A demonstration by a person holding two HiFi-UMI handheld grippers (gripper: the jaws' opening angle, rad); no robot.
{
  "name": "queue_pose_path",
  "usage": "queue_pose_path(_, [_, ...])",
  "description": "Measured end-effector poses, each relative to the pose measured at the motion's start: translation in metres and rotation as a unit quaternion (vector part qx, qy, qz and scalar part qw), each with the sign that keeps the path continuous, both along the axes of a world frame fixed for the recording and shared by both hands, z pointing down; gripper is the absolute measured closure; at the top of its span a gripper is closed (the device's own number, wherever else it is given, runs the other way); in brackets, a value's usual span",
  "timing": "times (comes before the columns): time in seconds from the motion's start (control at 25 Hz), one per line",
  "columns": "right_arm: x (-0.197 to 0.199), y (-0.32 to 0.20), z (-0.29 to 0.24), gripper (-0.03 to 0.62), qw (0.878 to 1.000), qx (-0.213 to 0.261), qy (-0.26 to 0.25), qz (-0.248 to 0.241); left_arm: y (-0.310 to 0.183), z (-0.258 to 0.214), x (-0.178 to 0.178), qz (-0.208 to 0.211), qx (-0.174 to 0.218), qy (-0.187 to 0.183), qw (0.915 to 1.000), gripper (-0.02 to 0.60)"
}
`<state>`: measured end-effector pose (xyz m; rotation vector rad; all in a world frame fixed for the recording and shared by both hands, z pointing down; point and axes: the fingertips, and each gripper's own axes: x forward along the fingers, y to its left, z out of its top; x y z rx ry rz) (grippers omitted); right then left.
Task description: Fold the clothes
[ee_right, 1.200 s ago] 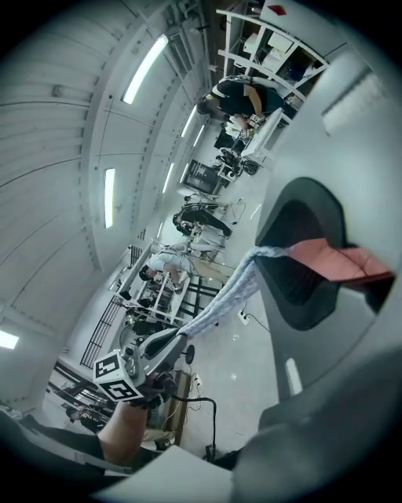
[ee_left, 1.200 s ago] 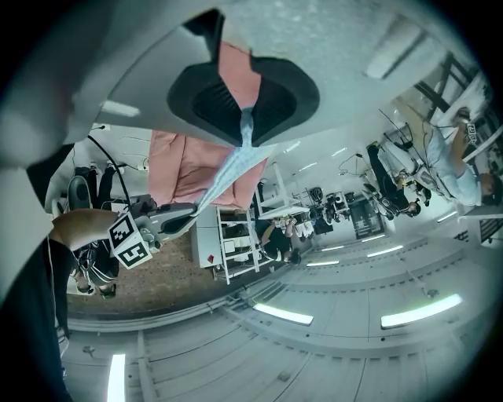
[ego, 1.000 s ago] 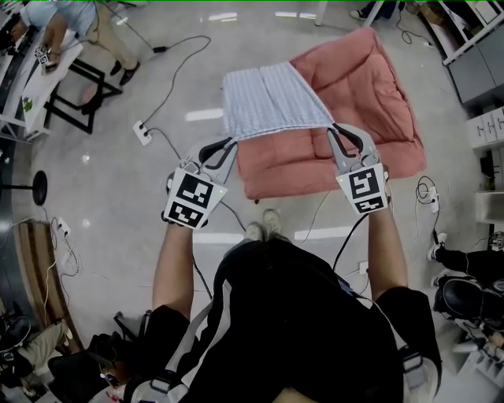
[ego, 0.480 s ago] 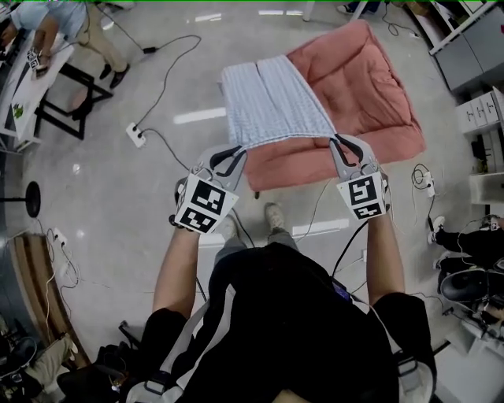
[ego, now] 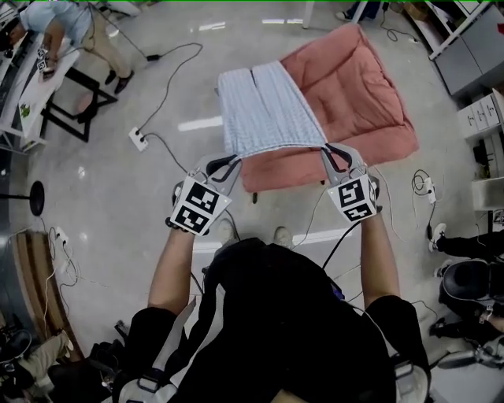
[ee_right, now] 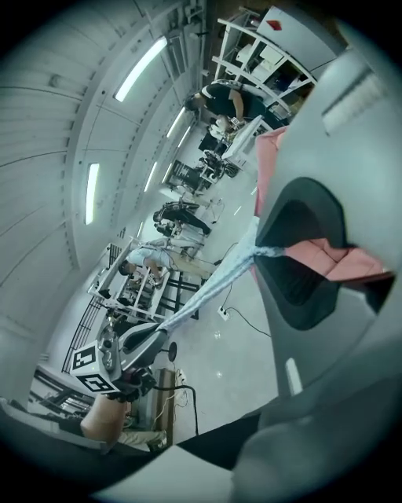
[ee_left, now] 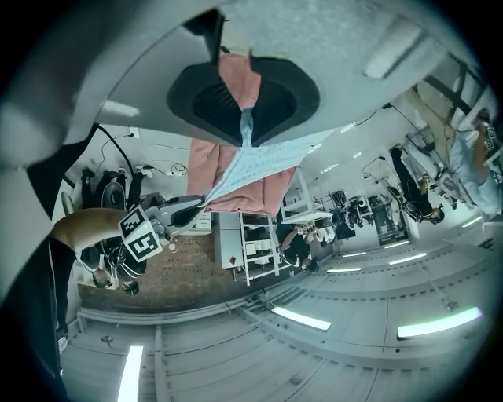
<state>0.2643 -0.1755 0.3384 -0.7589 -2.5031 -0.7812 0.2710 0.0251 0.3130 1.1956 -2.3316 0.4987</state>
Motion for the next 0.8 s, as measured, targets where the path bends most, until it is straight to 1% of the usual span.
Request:
queue_pose_path(0.12, [0.011,-0.016,0.008,0.556,0.999,0.007,0.009,-0.032,-0.014,0.006,0.015,-0.027,0.002,0.007,0.9996,0.545])
queue_pose_path(0.28, [0.021,-0.033,0.011,0.556,0.998,0.009,0.008,-0.065,-0.033,0.013,0.03,-0.052,0.001,0.01,0.9986,0.545])
queue_pose_path(0.44, [0.033,-0.04,0.019,0.557,0.997,0.011,0.017,-0.08,-0.04,0.02,0.044,-0.071,0.004,0.014,0.9973,0.545])
queue_pose_path(0.6, [0.044,-0.041,0.02,0.557,0.996,0.018,0.019,-0.088,-0.041,0.023,0.057,-0.067,0.003,0.015,0.9977,0.545])
queue_pose_path(0.8, [0.058,-0.049,0.017,0.557,0.996,0.013,0.025,-0.082,-0.046,0.022,0.071,-0.054,0.013,0.024,0.9982,0.545])
